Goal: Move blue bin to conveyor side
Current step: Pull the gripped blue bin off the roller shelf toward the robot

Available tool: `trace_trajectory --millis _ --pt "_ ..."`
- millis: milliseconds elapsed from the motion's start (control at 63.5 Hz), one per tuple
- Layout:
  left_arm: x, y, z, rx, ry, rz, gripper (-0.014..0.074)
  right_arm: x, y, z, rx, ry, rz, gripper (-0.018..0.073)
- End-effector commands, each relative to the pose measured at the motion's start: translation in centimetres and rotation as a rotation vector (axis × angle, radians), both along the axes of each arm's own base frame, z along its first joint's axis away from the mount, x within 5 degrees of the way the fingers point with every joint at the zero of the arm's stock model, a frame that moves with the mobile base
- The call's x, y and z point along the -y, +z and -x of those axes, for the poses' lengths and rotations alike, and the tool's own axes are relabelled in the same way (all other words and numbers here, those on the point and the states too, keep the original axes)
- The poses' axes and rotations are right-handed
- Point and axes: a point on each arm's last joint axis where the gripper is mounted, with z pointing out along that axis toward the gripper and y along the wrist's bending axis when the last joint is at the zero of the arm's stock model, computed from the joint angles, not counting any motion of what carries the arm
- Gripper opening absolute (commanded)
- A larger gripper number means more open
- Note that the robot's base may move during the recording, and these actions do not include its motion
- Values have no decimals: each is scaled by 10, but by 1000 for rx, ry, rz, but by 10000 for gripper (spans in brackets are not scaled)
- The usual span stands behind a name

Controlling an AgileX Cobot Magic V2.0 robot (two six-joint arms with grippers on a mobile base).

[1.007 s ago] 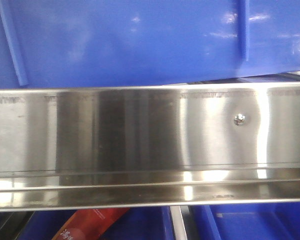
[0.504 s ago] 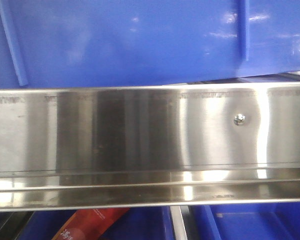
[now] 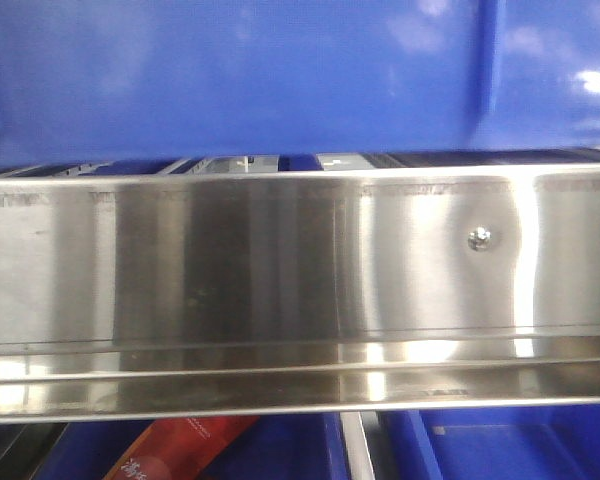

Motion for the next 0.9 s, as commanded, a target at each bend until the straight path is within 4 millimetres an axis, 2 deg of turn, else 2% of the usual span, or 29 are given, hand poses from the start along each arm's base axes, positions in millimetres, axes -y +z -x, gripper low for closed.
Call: trace_trajectory --millis 0,252,472,881 --pt "3 29 19 141 -7 20 -17 4 23 10 144 4 -35 -78" --pt "2 51 51 210 -6 23 -17 9 41 33 197 10 -70 -79" --pt "2 59 77 198 -9 22 -17 17 59 58 260 11 -92 -81" --pt "1 75 109 263 -11 22 -17 28 68 92 291 10 -101 -81"
